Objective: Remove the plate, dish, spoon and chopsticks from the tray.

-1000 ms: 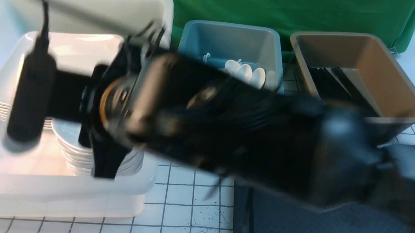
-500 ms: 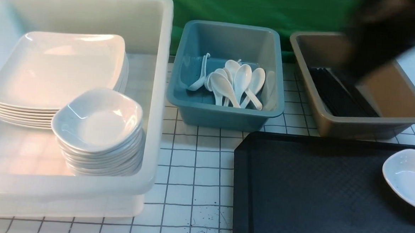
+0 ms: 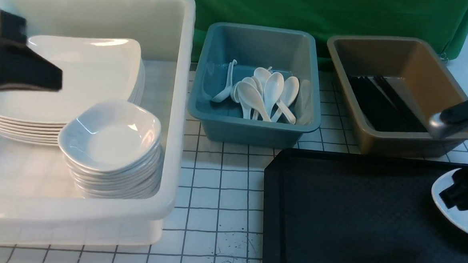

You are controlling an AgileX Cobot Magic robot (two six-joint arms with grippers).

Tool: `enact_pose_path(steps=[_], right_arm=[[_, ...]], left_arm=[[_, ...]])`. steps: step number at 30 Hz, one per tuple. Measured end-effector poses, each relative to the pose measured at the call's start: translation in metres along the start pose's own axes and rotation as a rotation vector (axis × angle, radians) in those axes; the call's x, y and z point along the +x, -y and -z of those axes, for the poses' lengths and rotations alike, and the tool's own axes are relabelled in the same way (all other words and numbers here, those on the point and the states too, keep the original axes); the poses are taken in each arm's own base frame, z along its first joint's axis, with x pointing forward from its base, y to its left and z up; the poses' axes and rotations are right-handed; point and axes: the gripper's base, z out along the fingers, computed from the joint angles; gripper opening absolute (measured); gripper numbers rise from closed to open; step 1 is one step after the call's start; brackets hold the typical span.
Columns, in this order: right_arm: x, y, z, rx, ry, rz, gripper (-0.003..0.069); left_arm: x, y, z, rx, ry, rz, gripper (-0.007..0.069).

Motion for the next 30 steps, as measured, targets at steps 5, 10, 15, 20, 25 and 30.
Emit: enact_pose_path(steps=[5, 10, 15, 20, 25, 30], right_arm=[[-0.006, -0.005, -0.045, -0.018, -0.108, 0.08, 0.0381], [-0.007, -0.007, -0.075, 0.0, -0.182, 0.161, 0.0384], [-0.008, -0.003, -0.09, 0.056, -0.208, 0.206, 0.0384], [-0.01, -0.003, -0.095, 0.067, -0.193, 0.224, 0.0379], [-0.01, -0.003, -0.096, 0.07, -0.191, 0.217, 0.0192], [-0.009, 0.0, -0.087, 0.093, -0.202, 0.22, 0.0101]], left_arm=[[0.011, 0.021, -0.014, -0.048, -0.092, -0.106, 0.0005], [0.015, 0.027, -0.018, -0.084, -0.121, -0.123, 0.0005], [0.015, 0.026, -0.018, -0.094, -0.12, -0.095, 0.0005], [0.015, 0.026, -0.018, -0.096, -0.126, -0.087, 0.0005], [0.018, 0.026, -0.018, -0.098, -0.153, -0.084, 0.0005], [0.018, 0.026, -0.018, -0.098, -0.154, -0.088, 0.0005]])
